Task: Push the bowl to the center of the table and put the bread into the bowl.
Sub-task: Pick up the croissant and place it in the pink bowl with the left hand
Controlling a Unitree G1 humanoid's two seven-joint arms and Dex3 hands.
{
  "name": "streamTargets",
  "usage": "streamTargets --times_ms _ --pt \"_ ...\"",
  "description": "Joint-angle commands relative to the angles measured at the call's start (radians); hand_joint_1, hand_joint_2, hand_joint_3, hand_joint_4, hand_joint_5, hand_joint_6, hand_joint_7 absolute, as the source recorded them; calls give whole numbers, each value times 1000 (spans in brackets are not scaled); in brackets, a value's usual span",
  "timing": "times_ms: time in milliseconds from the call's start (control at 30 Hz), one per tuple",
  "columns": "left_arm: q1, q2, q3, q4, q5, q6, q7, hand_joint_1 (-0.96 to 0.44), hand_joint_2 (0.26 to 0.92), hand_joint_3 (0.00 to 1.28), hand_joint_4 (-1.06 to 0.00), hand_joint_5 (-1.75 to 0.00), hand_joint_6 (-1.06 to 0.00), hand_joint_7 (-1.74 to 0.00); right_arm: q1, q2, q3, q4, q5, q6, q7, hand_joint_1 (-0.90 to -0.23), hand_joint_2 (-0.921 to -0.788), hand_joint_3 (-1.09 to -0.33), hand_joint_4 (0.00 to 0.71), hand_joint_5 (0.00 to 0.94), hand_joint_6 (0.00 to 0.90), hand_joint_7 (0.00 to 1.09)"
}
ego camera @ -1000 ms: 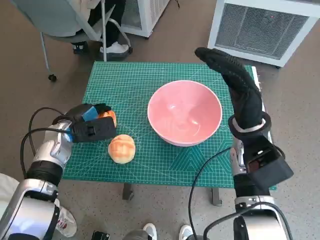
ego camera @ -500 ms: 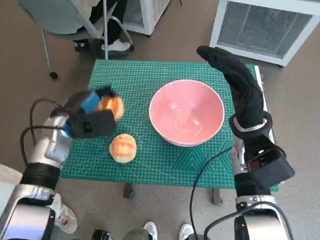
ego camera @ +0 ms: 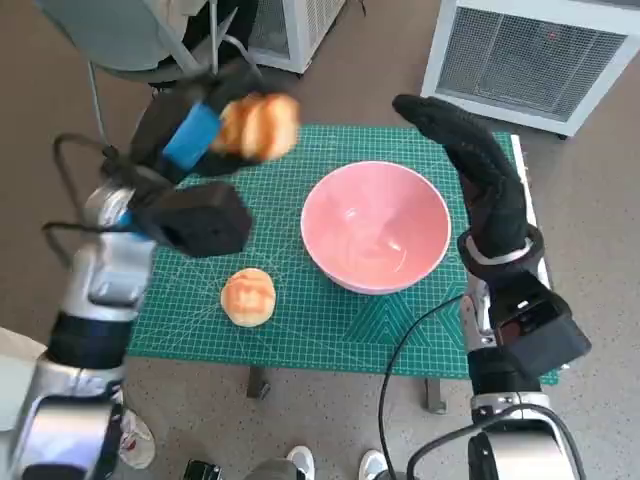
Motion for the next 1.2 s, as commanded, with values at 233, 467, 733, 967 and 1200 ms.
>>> streamTargets --times_ms 233,467,733,967,1200 --pt "-99 -127 -98 206 -6 -99 -26 0 920 54 -736 -1048 -607 -1252 27 -12 -4 -2 26 9 23 -597 -921 -788 298 91 -1 799" --pt "-129 -180 -144 336 -1 -165 -42 -1 920 81 -687 -1096 -595 -1274 37 -21 -5 -10 38 9 30 -597 -921 -784 297 96 -1 786" --pt "-135 -202 -173 454 -31 -185 -181 -53 881 274 -403 -1103 -229 -1227 49 -27 -6 -23 39 9 28 -588 -921 -789 296 101 -1 779" --pt "-135 -173 -188 439 -63 -117 -421 -193 827 155 -48 -136 -20 -522 58 -34 -9 -34 45 11 29 -600 -921 -786 281 102 -1 746" --pt "-75 -135 -191 319 -44 -104 -459 -334 827 91 -2 -8 0 -369 55 -33 -16 -21 46 7 23 -606 -921 -777 277 106 -1 714"
